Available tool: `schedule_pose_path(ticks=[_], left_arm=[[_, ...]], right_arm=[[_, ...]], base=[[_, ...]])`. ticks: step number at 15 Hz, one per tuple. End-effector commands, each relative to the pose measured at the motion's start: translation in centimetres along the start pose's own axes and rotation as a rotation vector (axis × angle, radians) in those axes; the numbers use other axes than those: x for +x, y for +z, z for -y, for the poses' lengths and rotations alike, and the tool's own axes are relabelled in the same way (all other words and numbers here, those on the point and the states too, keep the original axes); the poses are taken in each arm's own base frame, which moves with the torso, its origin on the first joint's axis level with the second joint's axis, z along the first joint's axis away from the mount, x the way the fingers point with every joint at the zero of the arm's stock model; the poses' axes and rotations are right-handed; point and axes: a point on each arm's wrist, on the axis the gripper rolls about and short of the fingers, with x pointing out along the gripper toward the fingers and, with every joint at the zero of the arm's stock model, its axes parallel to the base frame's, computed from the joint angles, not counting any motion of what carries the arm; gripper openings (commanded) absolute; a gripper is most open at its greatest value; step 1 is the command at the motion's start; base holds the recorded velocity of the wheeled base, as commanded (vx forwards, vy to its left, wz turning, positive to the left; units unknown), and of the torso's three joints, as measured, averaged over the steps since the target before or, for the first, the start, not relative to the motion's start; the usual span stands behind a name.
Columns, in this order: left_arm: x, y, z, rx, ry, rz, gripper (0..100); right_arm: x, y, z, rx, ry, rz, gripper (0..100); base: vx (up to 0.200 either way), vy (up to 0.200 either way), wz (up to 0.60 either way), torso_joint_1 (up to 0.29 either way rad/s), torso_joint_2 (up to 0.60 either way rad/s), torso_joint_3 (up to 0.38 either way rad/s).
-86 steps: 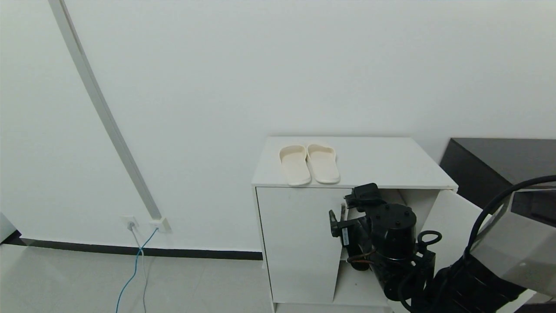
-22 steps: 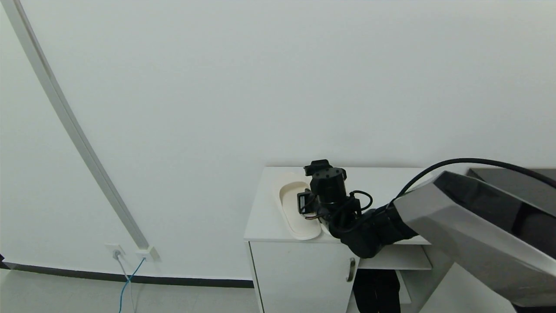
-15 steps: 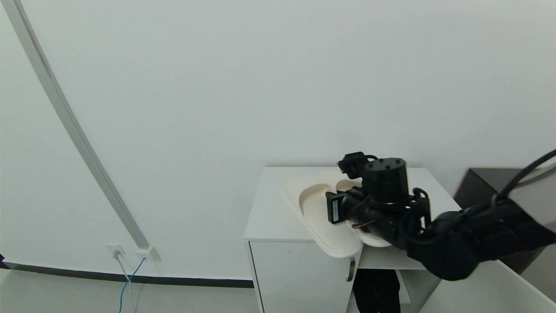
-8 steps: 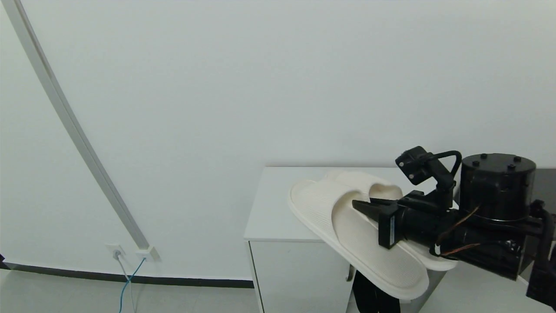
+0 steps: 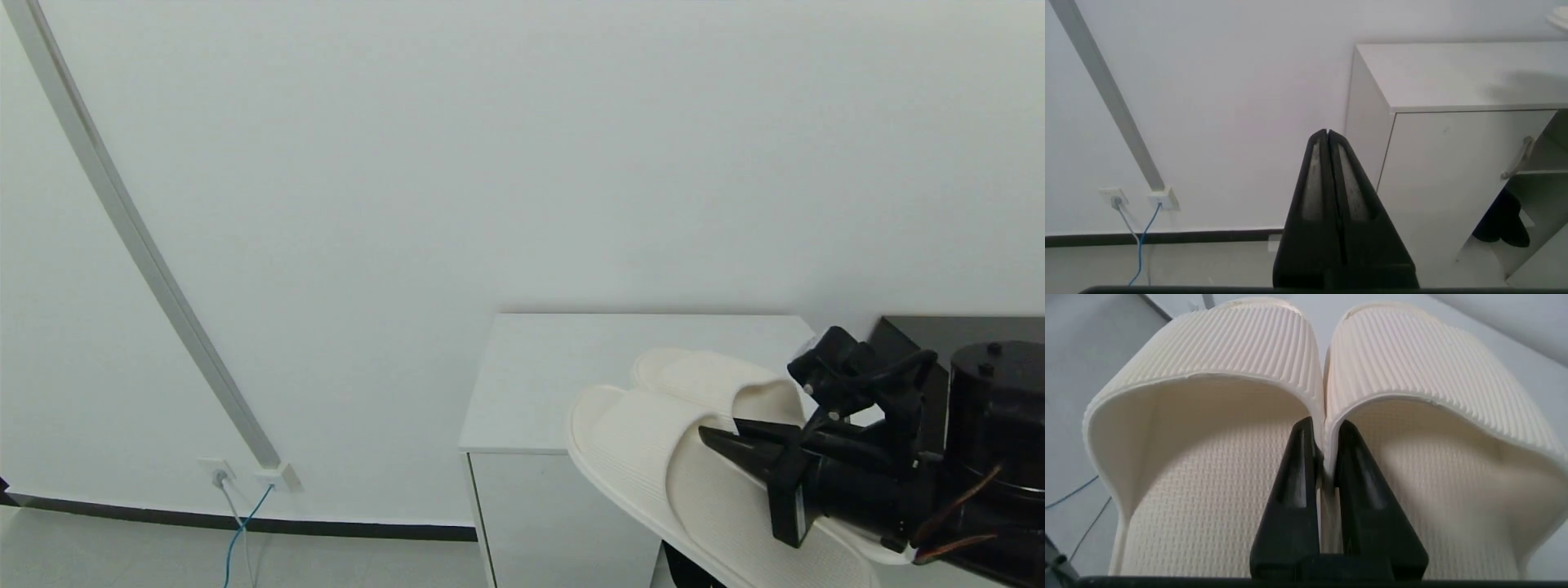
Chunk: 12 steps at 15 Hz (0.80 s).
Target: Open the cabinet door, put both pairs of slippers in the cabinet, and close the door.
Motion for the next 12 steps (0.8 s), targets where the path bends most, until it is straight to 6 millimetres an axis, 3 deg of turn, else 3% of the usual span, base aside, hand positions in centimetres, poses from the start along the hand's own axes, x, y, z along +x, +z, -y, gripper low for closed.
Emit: schedule_pose_path(ticks=[1, 5, 12], left_arm=[[0.0, 0.0, 0.0, 0.001, 0.0, 0.0, 0], [0.0, 0.0, 0.0, 0.001, 0.0, 0.0, 0], [0.0, 0.0, 0.0, 0.008, 0.0, -0.001, 0]], right_arm=[[-1.3, -0.9, -0.1, 0.004, 0.003, -0.015, 0], [-4.2, -2.3, -0.3, 0.012, 0.002, -0.017, 0], [-6.3, -1.6, -0.2, 0.014, -0.002, -0.011, 0]], base=[[-0.2, 0.0, 0.0, 0.007, 0.01, 0.002], [-0.2, 0.0, 0.0, 0.011, 0.0, 0.001], [0.0, 0.0, 0.0, 0.0, 0.0, 0.0]])
